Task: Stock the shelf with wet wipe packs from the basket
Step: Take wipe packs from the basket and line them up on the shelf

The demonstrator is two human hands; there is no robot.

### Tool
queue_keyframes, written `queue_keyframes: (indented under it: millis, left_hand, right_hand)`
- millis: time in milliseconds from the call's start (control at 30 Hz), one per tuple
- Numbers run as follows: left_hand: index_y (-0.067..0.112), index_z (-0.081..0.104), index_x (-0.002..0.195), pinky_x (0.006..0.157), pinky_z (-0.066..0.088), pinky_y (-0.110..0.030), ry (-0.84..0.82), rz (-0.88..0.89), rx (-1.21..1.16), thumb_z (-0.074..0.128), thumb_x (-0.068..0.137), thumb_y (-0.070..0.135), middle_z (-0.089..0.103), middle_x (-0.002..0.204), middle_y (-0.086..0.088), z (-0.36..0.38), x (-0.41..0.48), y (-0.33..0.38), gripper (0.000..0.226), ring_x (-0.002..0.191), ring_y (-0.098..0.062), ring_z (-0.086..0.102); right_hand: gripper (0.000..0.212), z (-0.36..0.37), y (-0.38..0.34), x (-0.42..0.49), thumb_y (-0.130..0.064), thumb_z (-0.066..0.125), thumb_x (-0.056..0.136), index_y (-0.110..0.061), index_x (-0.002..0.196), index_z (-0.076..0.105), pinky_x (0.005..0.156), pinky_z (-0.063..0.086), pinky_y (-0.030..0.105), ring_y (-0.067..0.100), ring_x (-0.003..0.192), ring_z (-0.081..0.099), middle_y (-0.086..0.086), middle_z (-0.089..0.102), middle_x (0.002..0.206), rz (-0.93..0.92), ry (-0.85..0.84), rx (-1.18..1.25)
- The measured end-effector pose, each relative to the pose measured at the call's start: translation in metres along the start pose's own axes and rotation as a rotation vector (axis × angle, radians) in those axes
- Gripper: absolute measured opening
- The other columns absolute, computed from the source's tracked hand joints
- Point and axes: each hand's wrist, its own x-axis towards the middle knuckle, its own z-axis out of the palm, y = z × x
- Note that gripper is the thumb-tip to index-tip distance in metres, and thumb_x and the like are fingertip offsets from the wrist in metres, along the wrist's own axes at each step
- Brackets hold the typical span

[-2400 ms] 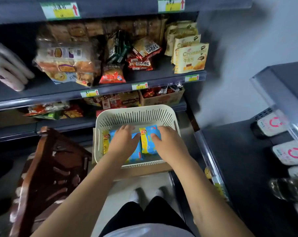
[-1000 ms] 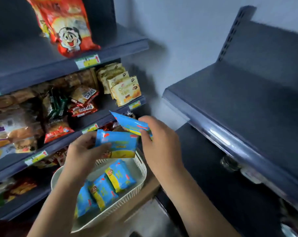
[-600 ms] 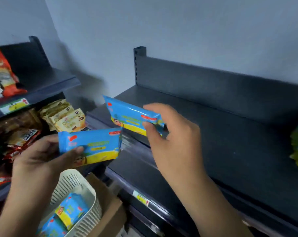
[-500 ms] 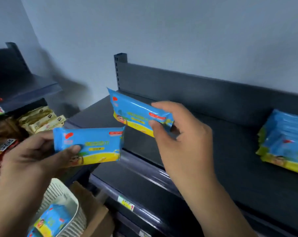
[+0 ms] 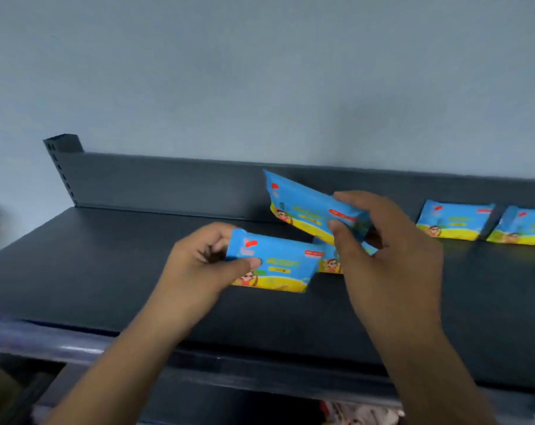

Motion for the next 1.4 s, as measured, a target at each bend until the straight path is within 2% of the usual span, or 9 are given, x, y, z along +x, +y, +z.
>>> queue_keyframes:
  millis: [167, 367, 500, 633, 800, 933, 1067, 1200, 1400]
  left_hand:
    - [0.001, 0.067, 0.091, 0.066, 0.059, -0.027, -0.132, -0.055, 0.018, 0.077, 0.077, -0.017, 0.078, 0.089, -0.015, 0.057, 0.031, -0.014, 0.025, 0.076, -0.016, 0.072]
    - [0.006, 0.073, 0.094, 0.075, 0.063, -0.039, -0.145, -0.094, 0.139, 0.083, 0.077, -0.007, 0.080, 0.091, -0.007, 0.089, 0.057, -0.034, 0.023, 0.083, -0.019, 0.076]
    - [0.022, 0.072, 0.086, 0.077, 0.063, -0.042, -0.099, -0.100, 0.310, 0.087, 0.077, 0.007, 0.078, 0.086, 0.004, 0.094, 0.060, -0.044, 0.023, 0.082, -0.013, 0.076]
    - [0.028, 0.062, 0.083, 0.070, 0.060, -0.042, -0.074, -0.058, 0.504, 0.089, 0.075, 0.026, 0.070, 0.082, 0.010, 0.097, 0.057, -0.043, 0.028, 0.077, -0.009, 0.068]
    - [0.020, 0.058, 0.085, 0.055, 0.051, -0.017, -0.091, -0.164, 0.478, 0.088, 0.079, 0.027, 0.067, 0.083, 0.012, 0.101, 0.056, -0.038, 0.032, 0.071, 0.006, 0.066]
    - [0.020, 0.057, 0.080, 0.052, 0.045, -0.010, -0.110, -0.176, 0.440, 0.088, 0.078, 0.018, 0.065, 0.079, 0.011, 0.098, 0.057, -0.043, 0.032, 0.066, 0.012, 0.061]
    - [0.018, 0.063, 0.088, 0.063, 0.057, -0.017, -0.138, -0.184, 0.376, 0.083, 0.081, 0.003, 0.071, 0.087, 0.009, 0.096, 0.057, -0.047, 0.026, 0.078, 0.001, 0.069]
    - [0.016, 0.068, 0.090, 0.067, 0.059, -0.018, -0.150, -0.185, 0.321, 0.071, 0.082, -0.011, 0.073, 0.089, 0.004, 0.093, 0.057, -0.048, 0.028, 0.083, -0.007, 0.071]
    - [0.018, 0.072, 0.096, 0.087, 0.063, -0.044, -0.106, -0.322, 0.118, 0.065, 0.096, 0.016, 0.078, 0.097, 0.005, 0.097, 0.057, -0.047, 0.008, 0.095, -0.010, 0.075]
  right_hand:
    - [0.032, -0.035, 0.017, 0.011, -0.006, 0.074, 0.088, -0.029, 0.111, 0.073, 0.066, 0.042, 0.002, -0.009, 0.072, 0.062, -0.022, 0.070, 0.095, 0.061, 0.083, -0.018]
    - [0.029, -0.063, 0.044, 0.016, -0.011, 0.077, 0.087, -0.033, 0.105, 0.073, 0.071, 0.057, 0.030, 0.015, 0.077, 0.069, -0.013, 0.074, 0.091, 0.192, 0.164, 0.028]
    - [0.031, -0.074, 0.057, 0.017, -0.009, 0.078, 0.086, -0.037, 0.096, 0.073, 0.061, 0.051, 0.018, 0.005, 0.065, 0.064, -0.022, 0.070, 0.077, 0.259, 0.111, 0.024]
    - [0.030, -0.074, 0.072, 0.017, -0.007, 0.079, 0.084, -0.034, 0.096, 0.075, 0.063, 0.060, 0.030, 0.024, 0.077, 0.071, -0.007, 0.075, 0.085, 0.349, 0.005, 0.053]
    - [0.035, -0.074, 0.081, 0.017, -0.002, 0.080, 0.083, -0.036, 0.092, 0.077, 0.056, 0.052, 0.018, 0.012, 0.064, 0.065, 0.000, 0.076, 0.082, 0.368, -0.022, 0.132]
    - [0.040, -0.074, 0.088, 0.015, -0.001, 0.079, 0.084, -0.039, 0.095, 0.077, 0.064, 0.055, 0.024, 0.014, 0.070, 0.066, 0.001, 0.077, 0.083, 0.362, -0.072, 0.137]
    - [0.034, -0.063, 0.100, 0.015, -0.001, 0.081, 0.082, -0.033, 0.095, 0.076, 0.072, 0.059, 0.029, 0.019, 0.079, 0.071, -0.004, 0.076, 0.088, 0.370, -0.137, 0.012]
    - [0.036, -0.057, 0.105, 0.015, -0.005, 0.088, 0.075, -0.033, 0.095, 0.076, 0.070, 0.051, 0.010, 0.003, 0.076, 0.066, -0.014, 0.072, 0.093, 0.291, -0.202, -0.243]
    - [0.040, -0.045, 0.099, 0.013, -0.010, 0.086, 0.077, -0.024, 0.111, 0.068, 0.081, 0.048, 0.022, 0.006, 0.095, 0.054, -0.012, 0.055, 0.112, 0.181, -0.212, -0.456]
